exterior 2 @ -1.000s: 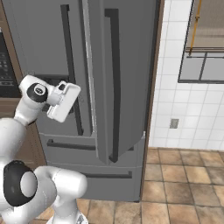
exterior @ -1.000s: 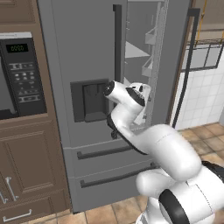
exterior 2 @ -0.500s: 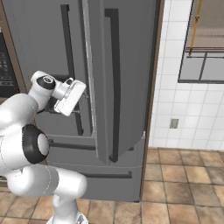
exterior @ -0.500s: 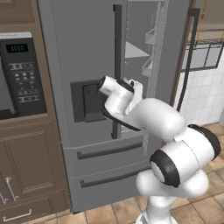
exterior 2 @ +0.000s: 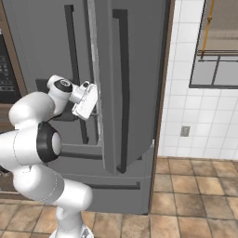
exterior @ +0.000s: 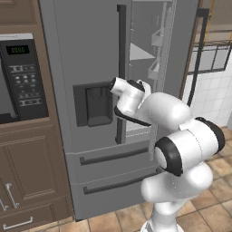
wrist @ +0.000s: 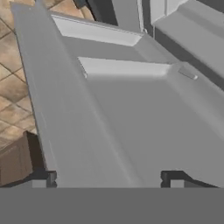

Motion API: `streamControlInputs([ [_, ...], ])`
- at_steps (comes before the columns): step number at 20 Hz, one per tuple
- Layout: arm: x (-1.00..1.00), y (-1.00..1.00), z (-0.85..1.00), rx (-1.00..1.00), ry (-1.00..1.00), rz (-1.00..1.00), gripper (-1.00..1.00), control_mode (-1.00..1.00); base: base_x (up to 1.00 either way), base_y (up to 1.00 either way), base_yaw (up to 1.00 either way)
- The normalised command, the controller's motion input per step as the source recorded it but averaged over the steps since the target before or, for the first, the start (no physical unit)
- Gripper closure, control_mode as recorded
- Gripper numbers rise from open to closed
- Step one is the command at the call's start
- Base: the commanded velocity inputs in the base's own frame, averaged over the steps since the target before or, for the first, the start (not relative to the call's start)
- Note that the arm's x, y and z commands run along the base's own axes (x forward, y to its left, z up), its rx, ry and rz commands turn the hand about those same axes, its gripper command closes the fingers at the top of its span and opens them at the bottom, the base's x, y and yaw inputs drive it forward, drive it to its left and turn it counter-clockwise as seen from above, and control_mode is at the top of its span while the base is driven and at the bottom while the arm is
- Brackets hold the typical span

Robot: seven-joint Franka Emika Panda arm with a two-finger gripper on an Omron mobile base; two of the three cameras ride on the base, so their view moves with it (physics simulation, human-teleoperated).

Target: Place one of the steaks on the plate and the other in the bowl. Then place the bowl in the fridge.

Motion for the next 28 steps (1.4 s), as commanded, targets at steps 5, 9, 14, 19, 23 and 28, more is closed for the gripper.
streamControlInputs([
  [5,-0.50,-0.87,0.00,0.00,0.01,0.01,-1.00,-1.00,0.00,0.00,0.00],
  [9,-1.00,-1.00,0.00,0.00,0.00,0.00,-1.00,-1.00,0.00,0.00,0.00],
  [14,-0.80,-1.00,-0.04,-0.02,0.10,-0.08,-1.00,-1.00,0.00,0.00,0.00],
  [19,-0.09,-1.00,-0.02,-0.13,0.05,0.00,-1.00,-1.00,0.00,0.00,0.00],
  [23,0.02,-0.98,-0.09,-0.09,0.02,0.00,-1.00,-1.00,0.00,0.00,0.00],
  [28,-0.16,0.54,0.14,0.00,0.00,0.00,-1.00,-1.00,0.00,0.00,0.00],
])
